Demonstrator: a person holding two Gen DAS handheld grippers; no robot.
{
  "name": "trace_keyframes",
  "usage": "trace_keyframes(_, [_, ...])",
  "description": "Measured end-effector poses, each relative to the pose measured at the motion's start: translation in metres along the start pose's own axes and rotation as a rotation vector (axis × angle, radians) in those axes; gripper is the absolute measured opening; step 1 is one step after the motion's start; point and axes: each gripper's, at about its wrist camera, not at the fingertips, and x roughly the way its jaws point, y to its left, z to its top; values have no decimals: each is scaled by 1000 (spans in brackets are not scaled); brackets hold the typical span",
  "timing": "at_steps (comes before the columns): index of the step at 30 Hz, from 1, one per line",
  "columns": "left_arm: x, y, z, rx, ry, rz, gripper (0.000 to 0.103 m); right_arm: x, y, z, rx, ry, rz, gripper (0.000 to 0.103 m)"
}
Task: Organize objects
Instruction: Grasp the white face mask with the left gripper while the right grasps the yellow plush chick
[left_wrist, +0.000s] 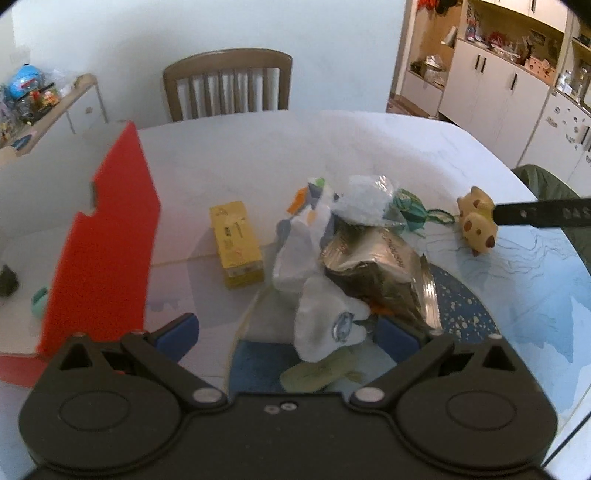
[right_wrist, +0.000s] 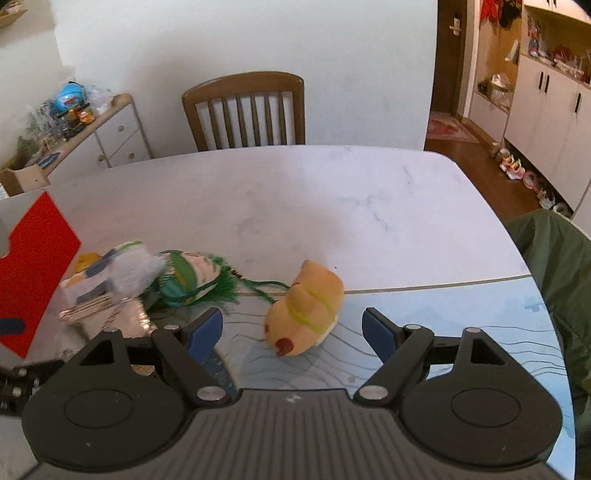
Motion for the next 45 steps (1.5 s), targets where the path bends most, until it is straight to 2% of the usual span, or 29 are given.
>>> trace_keyframes(5, [9, -7, 1, 24, 10, -19, 98, 21, -5, 4, 24, 34, 6, 83])
trace_keyframes(12, [19, -11, 2, 34, 30, -34, 81, 40, -10, 5, 58, 64, 9, 81])
trace_keyframes(19, [20, -13, 2, 40, 40, -49, 64, 46, -12, 2, 78, 77, 14, 64])
trace_keyframes(23, [20, -12, 3, 9, 52, -79, 51, 45, -12, 2, 84, 74, 25, 57])
trace_keyframes(28, [19, -12, 4, -10, 64, -103, 31, 41, -10, 0, 76, 71, 15, 55])
trace_keyframes(36, [11, -14, 5, -32, 55, -119, 30, 19, -7, -3, 88, 54, 32, 53])
trace_keyframes(45, [-28, -6, 5, -84, 31, -164, 30, -30, 20, -9, 49, 42, 97, 53])
